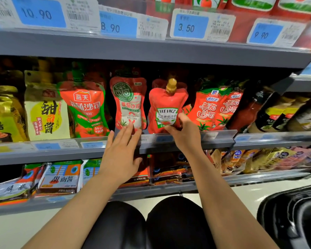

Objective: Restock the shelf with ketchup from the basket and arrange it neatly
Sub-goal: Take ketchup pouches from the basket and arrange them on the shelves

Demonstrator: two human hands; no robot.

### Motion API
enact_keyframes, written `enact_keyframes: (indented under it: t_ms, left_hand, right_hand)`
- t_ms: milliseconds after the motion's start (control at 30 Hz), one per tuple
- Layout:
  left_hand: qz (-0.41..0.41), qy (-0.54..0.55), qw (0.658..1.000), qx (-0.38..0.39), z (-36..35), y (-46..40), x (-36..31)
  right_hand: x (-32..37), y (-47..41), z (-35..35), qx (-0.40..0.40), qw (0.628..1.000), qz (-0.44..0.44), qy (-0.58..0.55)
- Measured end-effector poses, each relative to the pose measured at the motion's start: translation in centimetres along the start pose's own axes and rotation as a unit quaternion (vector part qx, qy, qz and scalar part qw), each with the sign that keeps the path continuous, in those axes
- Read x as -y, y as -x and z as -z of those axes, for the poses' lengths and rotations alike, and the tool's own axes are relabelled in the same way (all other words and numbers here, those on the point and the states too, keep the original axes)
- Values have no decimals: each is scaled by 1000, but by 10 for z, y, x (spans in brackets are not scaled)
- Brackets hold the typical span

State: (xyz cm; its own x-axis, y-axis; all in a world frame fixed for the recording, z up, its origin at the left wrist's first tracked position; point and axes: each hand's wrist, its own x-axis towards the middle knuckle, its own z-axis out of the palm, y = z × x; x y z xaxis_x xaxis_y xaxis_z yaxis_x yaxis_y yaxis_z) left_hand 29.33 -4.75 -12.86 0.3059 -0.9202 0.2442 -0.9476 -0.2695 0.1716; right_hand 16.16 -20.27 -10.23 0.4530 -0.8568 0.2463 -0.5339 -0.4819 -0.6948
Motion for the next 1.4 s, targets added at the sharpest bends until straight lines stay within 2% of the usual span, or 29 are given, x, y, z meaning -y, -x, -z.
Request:
enact_keyframes:
  t_ms: [100, 200, 333, 400, 467, 600, 667, 800, 867, 933, 1133, 1300, 1400]
  left_hand:
    - [-43, -20, 997, -64, 4, -7, -12]
    - [-104, -38, 987, -118, 9, -22, -31]
    - [-43, -27, 994, -94, 7, -36, -46]
    - [-14, -9, 995, -94, 6, -39, -51]
    - [-27, 22, 992, -120, 5, -43, -55]
    - [-8, 104, 990, -97, 5, -51, -59]
    - [-2, 107, 991, -76, 5, -57, -60]
    - [9, 109, 992, -60, 5, -62, -57]
    - [15, 114, 992, -50, 5, -60, -57]
    - [20, 123, 992, -38, 4, -59, -56]
    - [-29, 107, 991, -81, -6, -59, -60]
    - [-28, 94, 994, -54, -4, -62, -57]
    - [8, 119, 993, -28, -1, -69, -51]
  right_hand:
    - [0, 3, 2, -3, 998, 3, 60]
    - [-3, 4, 4, 9, 999, 13, 46]
    - [3, 6, 10, 38, 999, -17, 9]
    - [12, 1, 18, 103, 992, -41, 54]
    - [23, -9, 26, 180, 977, -46, 102]
    - [27, -28, 32, 236, 969, -45, 57]
    - [19, -27, 24, 212, 976, -47, 5]
    - [9, -3, 7, 32, 997, -38, -63]
    - [9, 6, 5, 0, 996, -31, -83]
    - [9, 7, 5, -12, 998, -20, -55]
    - [10, 5, 11, -24, 999, -24, 16]
    - [8, 0, 9, -19, 999, -23, 46]
    - [13, -4, 1, -24, 998, -12, 56]
